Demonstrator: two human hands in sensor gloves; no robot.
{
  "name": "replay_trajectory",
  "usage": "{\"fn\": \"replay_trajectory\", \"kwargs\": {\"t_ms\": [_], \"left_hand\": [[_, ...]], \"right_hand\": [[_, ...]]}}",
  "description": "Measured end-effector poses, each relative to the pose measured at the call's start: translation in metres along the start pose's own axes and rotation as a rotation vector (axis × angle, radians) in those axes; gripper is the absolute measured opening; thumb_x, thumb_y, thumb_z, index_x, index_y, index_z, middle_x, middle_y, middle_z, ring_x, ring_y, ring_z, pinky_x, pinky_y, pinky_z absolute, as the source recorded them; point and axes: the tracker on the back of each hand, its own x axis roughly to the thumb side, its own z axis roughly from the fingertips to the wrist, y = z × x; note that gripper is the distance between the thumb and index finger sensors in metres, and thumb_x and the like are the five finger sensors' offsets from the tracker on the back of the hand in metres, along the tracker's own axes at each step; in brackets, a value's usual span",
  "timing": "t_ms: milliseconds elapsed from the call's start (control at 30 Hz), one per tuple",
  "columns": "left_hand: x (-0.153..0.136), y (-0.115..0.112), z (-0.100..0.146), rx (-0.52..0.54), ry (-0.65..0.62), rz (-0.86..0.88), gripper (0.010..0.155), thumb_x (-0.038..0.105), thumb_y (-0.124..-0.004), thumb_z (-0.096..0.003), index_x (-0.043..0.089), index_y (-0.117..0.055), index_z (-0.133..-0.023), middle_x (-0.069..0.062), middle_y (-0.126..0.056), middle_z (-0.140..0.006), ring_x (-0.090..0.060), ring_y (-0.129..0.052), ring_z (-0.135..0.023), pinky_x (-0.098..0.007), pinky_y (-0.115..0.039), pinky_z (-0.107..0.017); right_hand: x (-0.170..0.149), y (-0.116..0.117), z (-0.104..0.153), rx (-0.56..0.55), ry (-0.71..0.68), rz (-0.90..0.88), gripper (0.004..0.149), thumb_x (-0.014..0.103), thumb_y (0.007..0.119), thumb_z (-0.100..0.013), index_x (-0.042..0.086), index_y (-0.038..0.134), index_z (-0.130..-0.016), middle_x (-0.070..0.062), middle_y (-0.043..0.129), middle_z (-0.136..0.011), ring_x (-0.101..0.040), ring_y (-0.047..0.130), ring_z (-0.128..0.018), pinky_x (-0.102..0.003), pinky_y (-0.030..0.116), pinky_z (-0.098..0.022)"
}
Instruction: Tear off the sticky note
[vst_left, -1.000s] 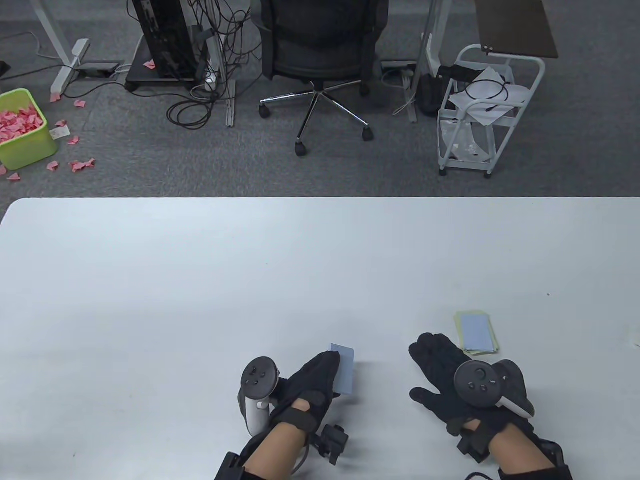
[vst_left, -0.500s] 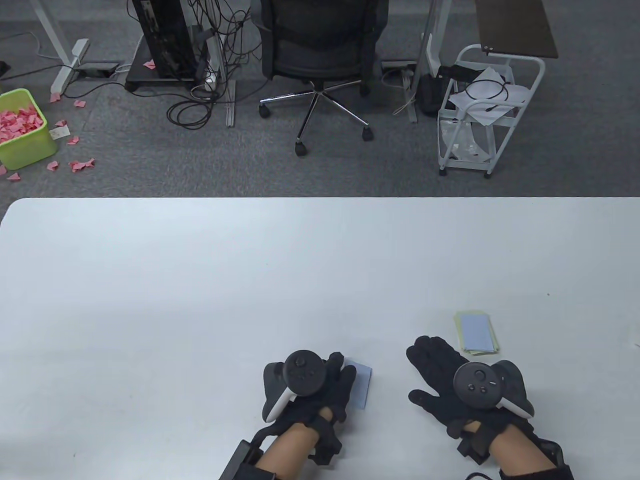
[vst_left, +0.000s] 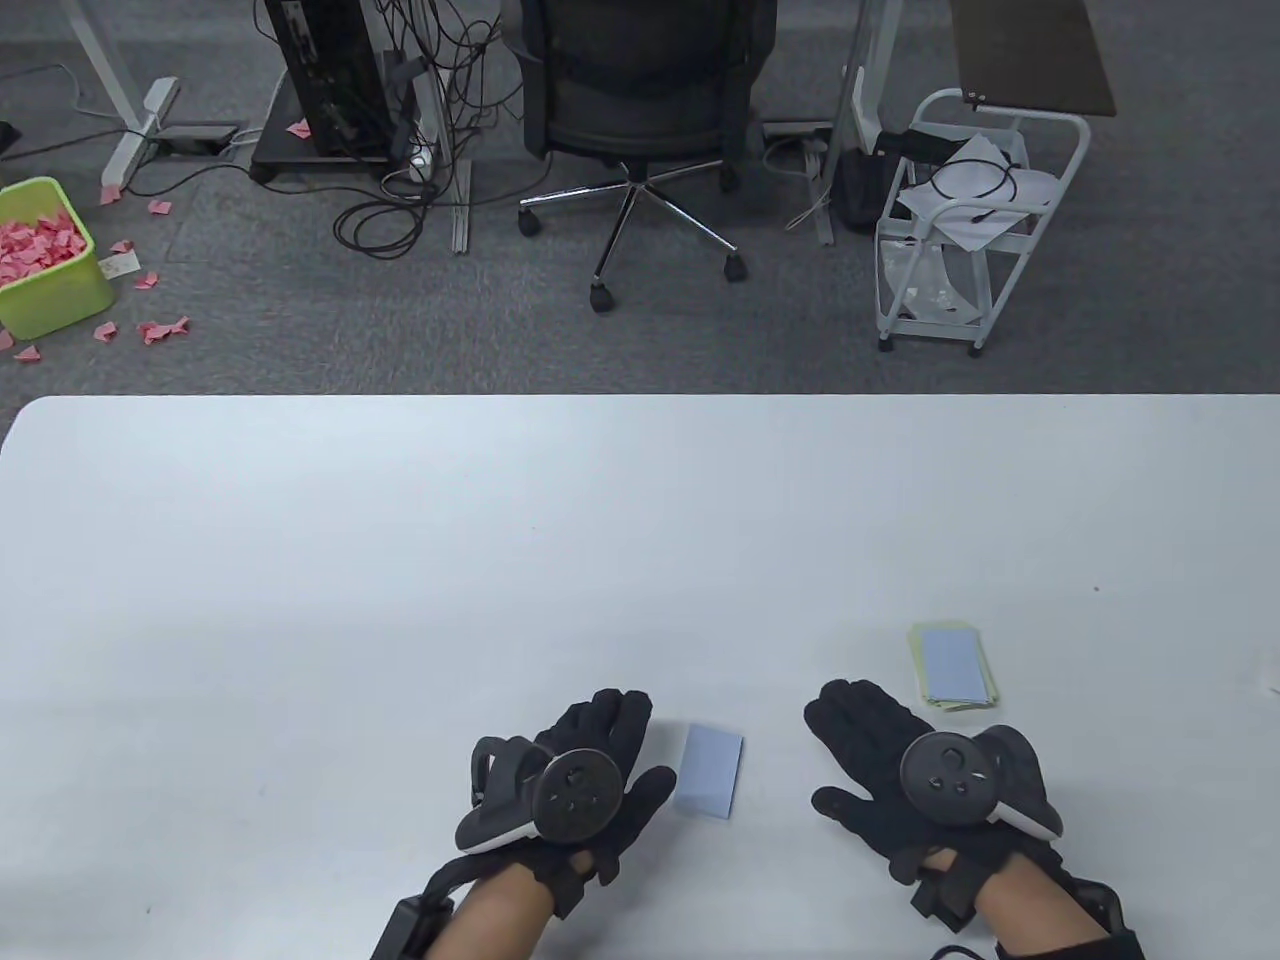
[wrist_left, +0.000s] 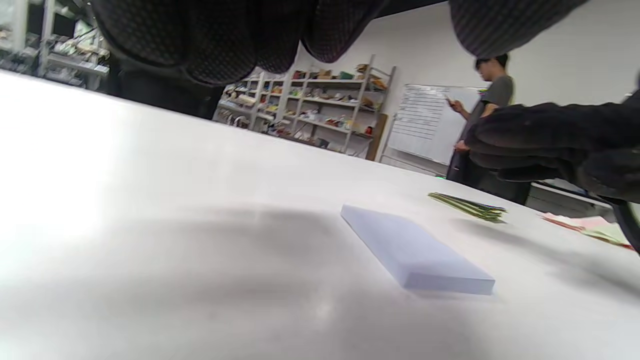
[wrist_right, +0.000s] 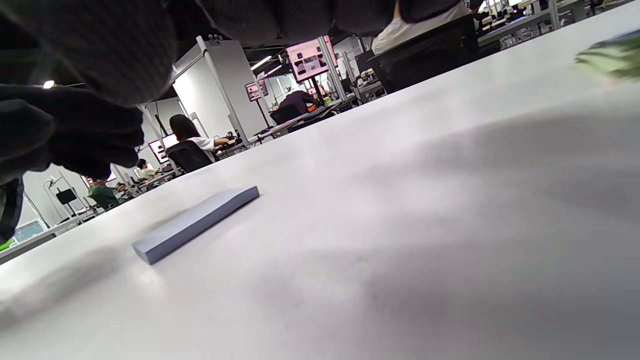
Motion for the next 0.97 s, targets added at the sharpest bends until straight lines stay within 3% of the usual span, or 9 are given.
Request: {"fn": "replay_trajectory", "kwargs": {"t_ms": [167,467,967], "left_hand": [[-0.002,0.008,0.015,0.075,-0.066,-0.039,0.077,0.055,-0.068,-0.0618,0.000,-0.058,-0.114,-0.032,-0.057,-0.111,-0.058,-0.069,-0.090,-0.066,-0.067,-0.060],[-0.010,0.021,0.033,0.099,-0.087,-0.061,0.076,0.055,-0.067,-0.0620,0.000,-0.061,-0.113,-0.031,-0.060,-0.110,-0.057,-0.071,-0.089,-0.066,-0.068,-0.060],[-0.008,0.020,0.036,0.089,-0.099,-0.034,0.074,0.054,-0.067,-0.0620,0.000,-0.063,-0.113,-0.031,-0.063,-0.109,-0.057,-0.073,-0.088,-0.066,-0.068,-0.060]], "right_hand": [[0.007,0.001,0.001,-0.025,-0.040,0.032,0.072,0.056,0.081,-0.042,0.029,0.049,-0.101,0.002,0.045,-0.110,-0.032,0.047,-0.103,-0.050,0.047,-0.075],[0.014,0.000,0.005,-0.059,-0.076,0.046,0.069,0.056,0.081,-0.042,0.029,0.054,-0.100,0.002,0.050,-0.108,-0.032,0.052,-0.102,-0.050,0.049,-0.074],[0.015,0.000,0.007,-0.048,-0.070,0.037,0.068,0.056,0.080,-0.042,0.029,0.054,-0.100,0.002,0.050,-0.109,-0.032,0.052,-0.102,-0.050,0.049,-0.074]]}}
